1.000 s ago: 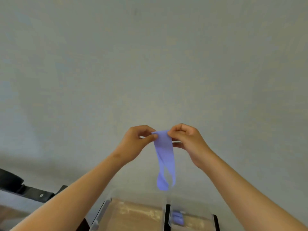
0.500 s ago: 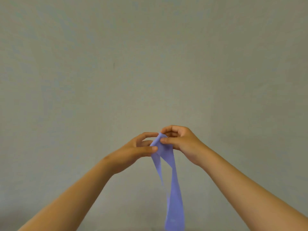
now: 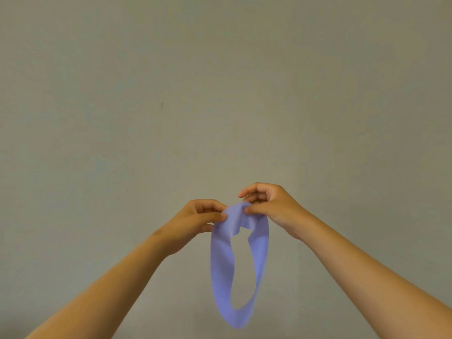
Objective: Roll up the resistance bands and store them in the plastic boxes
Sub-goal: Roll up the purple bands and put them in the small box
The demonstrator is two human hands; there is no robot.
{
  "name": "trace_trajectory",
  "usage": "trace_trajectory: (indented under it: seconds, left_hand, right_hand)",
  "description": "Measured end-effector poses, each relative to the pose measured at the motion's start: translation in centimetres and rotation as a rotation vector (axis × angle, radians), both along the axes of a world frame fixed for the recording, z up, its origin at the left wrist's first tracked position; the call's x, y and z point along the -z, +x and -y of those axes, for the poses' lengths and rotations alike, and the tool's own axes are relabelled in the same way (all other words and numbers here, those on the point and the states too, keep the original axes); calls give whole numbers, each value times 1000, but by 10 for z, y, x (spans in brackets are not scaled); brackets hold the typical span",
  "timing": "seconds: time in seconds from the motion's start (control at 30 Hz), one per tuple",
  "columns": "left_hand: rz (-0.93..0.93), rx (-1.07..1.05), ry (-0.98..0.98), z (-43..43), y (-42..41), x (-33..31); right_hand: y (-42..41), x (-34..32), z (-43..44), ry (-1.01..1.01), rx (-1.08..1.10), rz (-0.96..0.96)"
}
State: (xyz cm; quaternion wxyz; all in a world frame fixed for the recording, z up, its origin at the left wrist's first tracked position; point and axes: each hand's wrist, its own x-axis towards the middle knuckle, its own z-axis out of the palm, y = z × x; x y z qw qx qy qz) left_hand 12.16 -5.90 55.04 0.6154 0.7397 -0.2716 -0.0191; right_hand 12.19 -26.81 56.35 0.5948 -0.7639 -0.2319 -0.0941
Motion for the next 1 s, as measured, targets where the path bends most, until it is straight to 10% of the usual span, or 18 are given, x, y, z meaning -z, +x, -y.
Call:
trace_trajectory:
  seconds: [1.0]
  left_hand:
    - [192, -307, 51, 5, -2, -5]
  right_hand:
    - [9, 6, -13, -16, 241, 107]
